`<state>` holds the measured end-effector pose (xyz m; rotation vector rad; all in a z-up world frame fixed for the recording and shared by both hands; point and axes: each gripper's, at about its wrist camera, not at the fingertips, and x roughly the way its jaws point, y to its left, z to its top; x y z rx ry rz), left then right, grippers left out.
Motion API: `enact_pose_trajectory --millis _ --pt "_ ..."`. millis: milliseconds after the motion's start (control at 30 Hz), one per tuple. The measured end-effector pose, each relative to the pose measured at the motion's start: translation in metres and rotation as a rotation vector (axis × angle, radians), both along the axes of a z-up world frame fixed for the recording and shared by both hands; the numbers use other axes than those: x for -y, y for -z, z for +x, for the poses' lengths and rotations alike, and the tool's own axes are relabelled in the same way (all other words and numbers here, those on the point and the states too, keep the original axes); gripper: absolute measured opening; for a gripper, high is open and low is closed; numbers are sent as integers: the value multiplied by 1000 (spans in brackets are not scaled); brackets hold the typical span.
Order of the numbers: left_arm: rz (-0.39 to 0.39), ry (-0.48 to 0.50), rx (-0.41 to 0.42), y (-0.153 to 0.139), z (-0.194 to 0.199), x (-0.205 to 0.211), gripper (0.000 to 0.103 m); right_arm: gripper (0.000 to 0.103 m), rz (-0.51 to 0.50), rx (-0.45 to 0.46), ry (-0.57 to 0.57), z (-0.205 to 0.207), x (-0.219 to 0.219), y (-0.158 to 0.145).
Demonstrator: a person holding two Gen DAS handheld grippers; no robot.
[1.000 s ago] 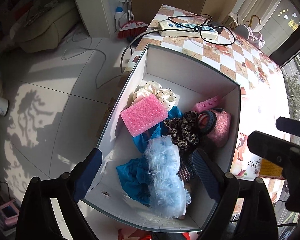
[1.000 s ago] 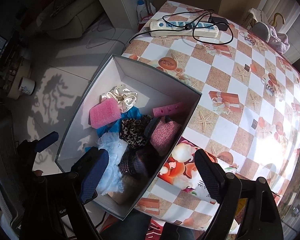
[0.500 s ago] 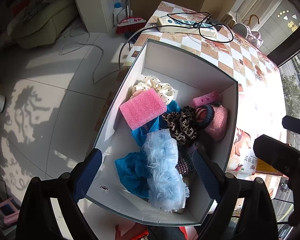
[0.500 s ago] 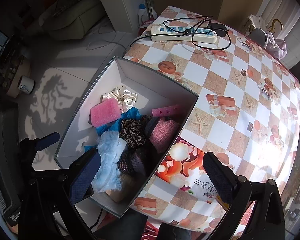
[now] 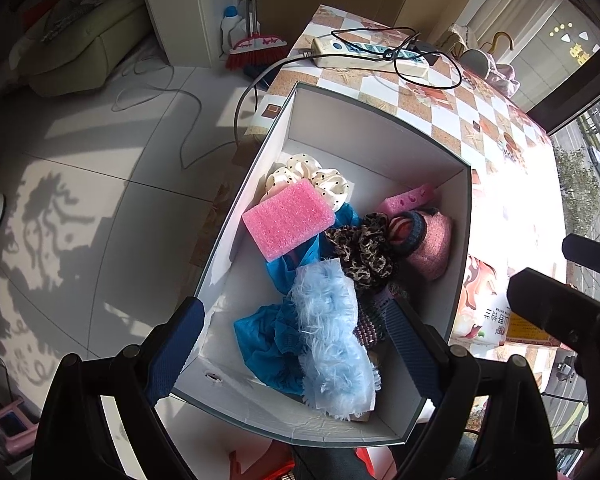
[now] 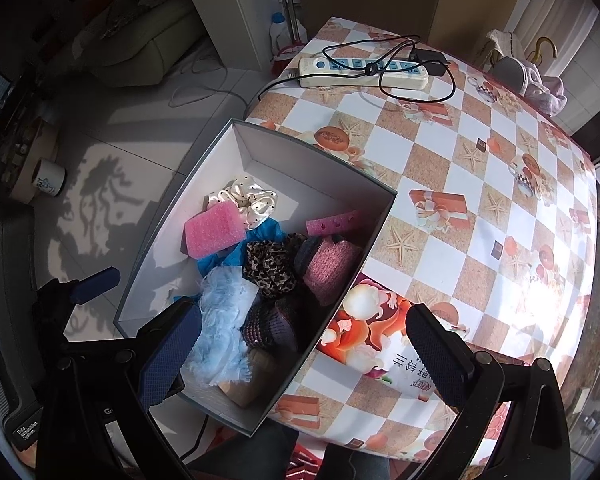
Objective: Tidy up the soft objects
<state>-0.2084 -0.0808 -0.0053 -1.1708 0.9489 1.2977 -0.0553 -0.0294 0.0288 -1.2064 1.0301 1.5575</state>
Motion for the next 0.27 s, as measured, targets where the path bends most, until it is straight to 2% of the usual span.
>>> enact_pose_trajectory --millis 167,267 --pt "0 0 0 1 -3 0 94 103 2 3 3 -3 1 -1" --pt "51 5 47 -3 -7 3 94 103 2 2 2 -2 1 0"
